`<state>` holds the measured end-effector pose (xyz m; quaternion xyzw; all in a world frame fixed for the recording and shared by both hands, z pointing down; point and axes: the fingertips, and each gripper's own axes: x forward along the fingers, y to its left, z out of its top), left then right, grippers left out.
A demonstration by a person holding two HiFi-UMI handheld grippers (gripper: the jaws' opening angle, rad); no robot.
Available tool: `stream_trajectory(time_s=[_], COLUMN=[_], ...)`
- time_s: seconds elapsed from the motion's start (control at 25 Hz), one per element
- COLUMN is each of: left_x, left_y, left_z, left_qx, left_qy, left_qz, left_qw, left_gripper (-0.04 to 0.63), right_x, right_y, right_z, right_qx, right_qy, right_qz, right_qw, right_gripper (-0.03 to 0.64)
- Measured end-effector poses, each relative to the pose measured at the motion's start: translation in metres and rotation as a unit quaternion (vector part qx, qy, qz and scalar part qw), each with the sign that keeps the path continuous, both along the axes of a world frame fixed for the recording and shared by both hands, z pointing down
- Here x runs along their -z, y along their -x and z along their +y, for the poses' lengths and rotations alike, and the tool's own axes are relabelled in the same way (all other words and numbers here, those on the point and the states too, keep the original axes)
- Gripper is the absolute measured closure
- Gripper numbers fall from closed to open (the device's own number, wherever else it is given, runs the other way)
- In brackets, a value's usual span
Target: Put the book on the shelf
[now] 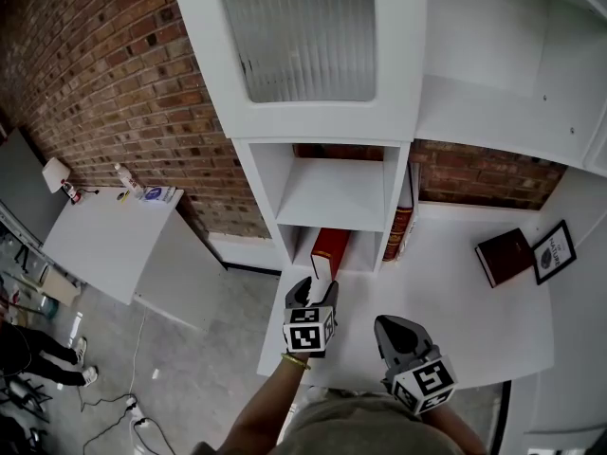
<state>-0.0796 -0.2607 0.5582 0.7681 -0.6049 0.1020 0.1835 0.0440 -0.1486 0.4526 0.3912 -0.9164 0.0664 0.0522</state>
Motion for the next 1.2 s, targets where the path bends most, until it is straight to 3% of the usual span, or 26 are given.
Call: stream_trajectory(time_s=[0.4,1.2], left_x=[0.045,0.050], left_y=[-0.003,0.015], left_z=[0.048,0.139], left_qx=[0.020,0.066], left_qy=[-0.042,-0.024], left_qz=[0.027,0.055], left_qw=[0.9985,0.9960], left_gripper=[0.529,0.586], right_x=[-0.006,-0.009], right_y=[0.004,0.017], right_z=[0.021,0.053], right_qx=[0.023,0.074], right_qy=[0.003,0.003], right_qz=[0.002,-0.007], right_qw=[1.000,0.997], right_gripper=[0.611,0.611])
